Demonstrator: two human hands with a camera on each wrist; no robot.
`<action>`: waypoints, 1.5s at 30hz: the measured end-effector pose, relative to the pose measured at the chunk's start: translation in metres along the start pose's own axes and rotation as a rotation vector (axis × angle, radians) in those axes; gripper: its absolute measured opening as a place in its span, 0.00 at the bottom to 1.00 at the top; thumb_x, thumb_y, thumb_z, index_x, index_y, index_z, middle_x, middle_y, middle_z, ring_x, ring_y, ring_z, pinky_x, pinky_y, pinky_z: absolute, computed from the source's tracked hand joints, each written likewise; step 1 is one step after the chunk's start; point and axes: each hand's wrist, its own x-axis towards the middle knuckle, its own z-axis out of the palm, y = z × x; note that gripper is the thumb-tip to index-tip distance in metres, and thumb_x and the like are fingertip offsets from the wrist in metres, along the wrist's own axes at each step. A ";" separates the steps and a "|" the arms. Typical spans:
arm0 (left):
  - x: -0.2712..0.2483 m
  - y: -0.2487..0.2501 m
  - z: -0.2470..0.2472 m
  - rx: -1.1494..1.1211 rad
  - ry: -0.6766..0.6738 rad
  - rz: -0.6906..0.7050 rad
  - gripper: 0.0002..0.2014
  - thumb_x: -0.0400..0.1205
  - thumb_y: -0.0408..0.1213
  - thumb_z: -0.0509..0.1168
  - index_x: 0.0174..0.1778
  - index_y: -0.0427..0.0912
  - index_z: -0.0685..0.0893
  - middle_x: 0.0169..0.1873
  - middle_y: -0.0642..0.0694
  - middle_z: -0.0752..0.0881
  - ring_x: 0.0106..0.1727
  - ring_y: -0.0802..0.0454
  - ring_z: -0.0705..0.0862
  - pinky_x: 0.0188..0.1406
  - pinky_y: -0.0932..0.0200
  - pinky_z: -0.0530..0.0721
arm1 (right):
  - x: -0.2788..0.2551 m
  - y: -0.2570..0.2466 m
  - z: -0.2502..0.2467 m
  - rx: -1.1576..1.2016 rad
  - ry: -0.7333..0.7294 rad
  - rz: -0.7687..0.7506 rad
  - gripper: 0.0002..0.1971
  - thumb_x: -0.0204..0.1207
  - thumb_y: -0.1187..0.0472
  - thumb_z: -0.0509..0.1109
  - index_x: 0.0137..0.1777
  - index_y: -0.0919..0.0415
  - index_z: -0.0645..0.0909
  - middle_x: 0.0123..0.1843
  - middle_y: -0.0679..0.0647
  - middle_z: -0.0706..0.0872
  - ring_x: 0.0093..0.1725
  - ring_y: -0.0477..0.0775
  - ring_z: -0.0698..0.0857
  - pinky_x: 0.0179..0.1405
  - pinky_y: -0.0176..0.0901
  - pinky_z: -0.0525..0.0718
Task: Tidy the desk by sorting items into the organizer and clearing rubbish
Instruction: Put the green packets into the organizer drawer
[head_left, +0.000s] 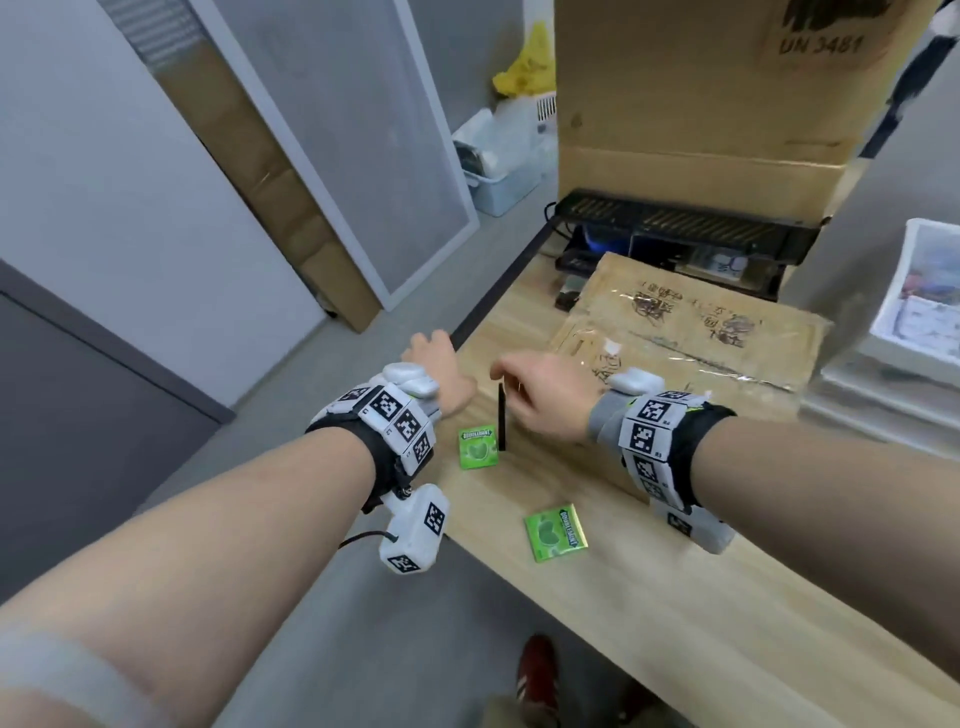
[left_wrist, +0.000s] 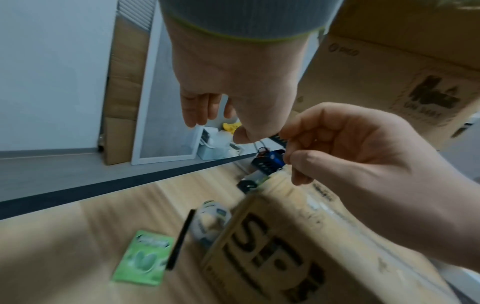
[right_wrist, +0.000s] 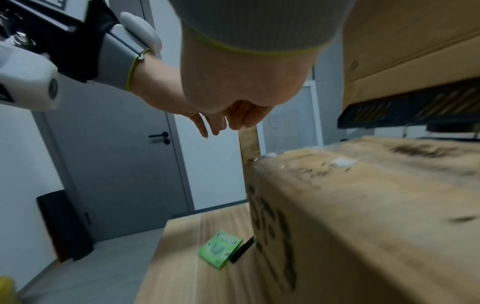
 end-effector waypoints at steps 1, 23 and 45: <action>-0.001 -0.010 0.014 0.021 -0.046 -0.016 0.21 0.73 0.44 0.68 0.59 0.42 0.74 0.57 0.39 0.76 0.54 0.37 0.82 0.55 0.41 0.83 | -0.002 0.000 0.014 -0.013 -0.065 0.001 0.12 0.76 0.60 0.63 0.58 0.54 0.81 0.51 0.54 0.89 0.48 0.60 0.87 0.43 0.52 0.85; 0.009 -0.033 0.167 0.219 -0.357 0.160 0.37 0.71 0.31 0.72 0.77 0.44 0.66 0.76 0.44 0.67 0.68 0.38 0.74 0.61 0.52 0.75 | -0.085 0.068 0.165 -0.011 -0.549 0.378 0.37 0.59 0.32 0.78 0.61 0.48 0.68 0.59 0.51 0.67 0.45 0.60 0.82 0.46 0.54 0.86; -0.006 -0.026 0.169 0.455 -0.352 0.226 0.29 0.71 0.41 0.75 0.66 0.43 0.71 0.63 0.44 0.75 0.62 0.45 0.76 0.55 0.58 0.72 | -0.090 0.086 0.161 0.086 -0.574 0.229 0.30 0.69 0.53 0.75 0.71 0.36 0.73 0.62 0.47 0.65 0.62 0.51 0.69 0.58 0.48 0.80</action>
